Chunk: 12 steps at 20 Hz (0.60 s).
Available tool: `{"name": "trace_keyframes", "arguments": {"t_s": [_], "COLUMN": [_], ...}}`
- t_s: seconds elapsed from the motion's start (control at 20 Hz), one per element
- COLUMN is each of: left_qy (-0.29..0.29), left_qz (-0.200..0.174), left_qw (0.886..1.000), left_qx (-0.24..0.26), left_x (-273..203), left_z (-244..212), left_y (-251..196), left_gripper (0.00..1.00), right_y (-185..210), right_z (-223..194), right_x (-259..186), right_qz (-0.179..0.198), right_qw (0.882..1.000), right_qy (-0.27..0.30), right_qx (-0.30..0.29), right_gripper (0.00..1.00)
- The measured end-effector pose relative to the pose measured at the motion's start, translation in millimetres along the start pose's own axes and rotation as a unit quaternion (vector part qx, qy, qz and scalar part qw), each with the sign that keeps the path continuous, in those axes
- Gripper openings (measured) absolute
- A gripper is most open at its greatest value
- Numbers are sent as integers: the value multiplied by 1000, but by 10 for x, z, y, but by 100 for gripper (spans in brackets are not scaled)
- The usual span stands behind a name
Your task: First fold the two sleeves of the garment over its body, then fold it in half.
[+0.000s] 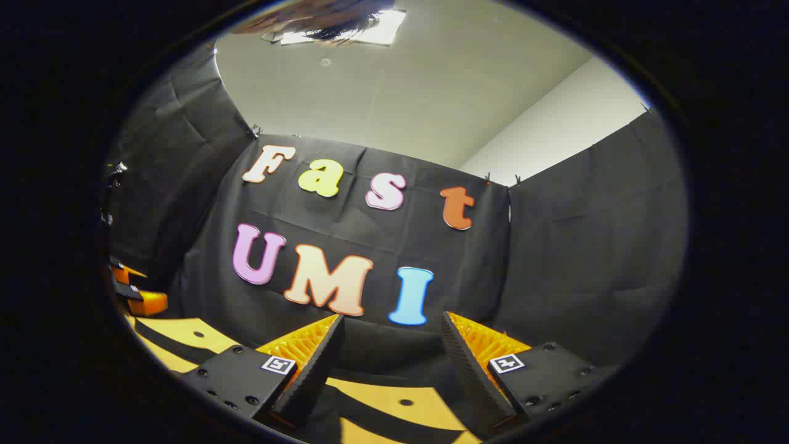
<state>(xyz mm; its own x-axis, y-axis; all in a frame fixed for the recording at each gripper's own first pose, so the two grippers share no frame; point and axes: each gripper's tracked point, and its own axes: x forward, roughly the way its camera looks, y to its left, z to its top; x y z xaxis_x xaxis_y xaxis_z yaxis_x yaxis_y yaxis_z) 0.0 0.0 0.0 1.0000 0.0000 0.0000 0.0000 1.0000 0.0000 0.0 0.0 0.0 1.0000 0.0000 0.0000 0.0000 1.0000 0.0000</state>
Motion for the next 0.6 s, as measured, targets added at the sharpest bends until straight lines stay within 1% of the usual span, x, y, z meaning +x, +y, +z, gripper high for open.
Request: {"name": "trace_keyframes", "arguments": {"t_s": [0.05,0.1,0.15,0.25,0.35,0.4,0.5,0.55,0.6], "left_qy": [-3,0,0,-5,-8,-6,-4,-4,-1], "left_qz": [-4,-10,-17,-30,-33,-28,-18,-12,-7], "left_qw": [1000,1000,1000,1000,999,1000,1000,1000,1000], "left_qx": [-4,-4,-3,-4,-5,-4,-15,-22,-25], "left_x": [-10,-15,-24,-26,-17,-4,23,42,68], "left_z": [10,-4,-35,-22,-20,-37,-51,-58,-89], "left_y": [59,102,142,229,314,356,429,439,439], "left_gripper": [93,92,92,92,92,92,92,92,92], "right_y": [364,743,990,1302,1474,1509,1562,1552,1533], "right_z": [-86,-189,-261,-352,-392,-422,-479,-492,-497], "right_x": [-5,-22,-22,-44,-56,-59,-67,-46,-16], "right_qz": [16,36,47,66,72,73,78,81,84], "right_qw": [1000,998,998,995,994,994,993,993,993], "right_qy": [10,20,32,49,60,64,71,69,67], "right_qx": [23,37,42,47,53,54,51,50,50], "right_gripper": [98,100,98,100,100,100,100,98,98]}}
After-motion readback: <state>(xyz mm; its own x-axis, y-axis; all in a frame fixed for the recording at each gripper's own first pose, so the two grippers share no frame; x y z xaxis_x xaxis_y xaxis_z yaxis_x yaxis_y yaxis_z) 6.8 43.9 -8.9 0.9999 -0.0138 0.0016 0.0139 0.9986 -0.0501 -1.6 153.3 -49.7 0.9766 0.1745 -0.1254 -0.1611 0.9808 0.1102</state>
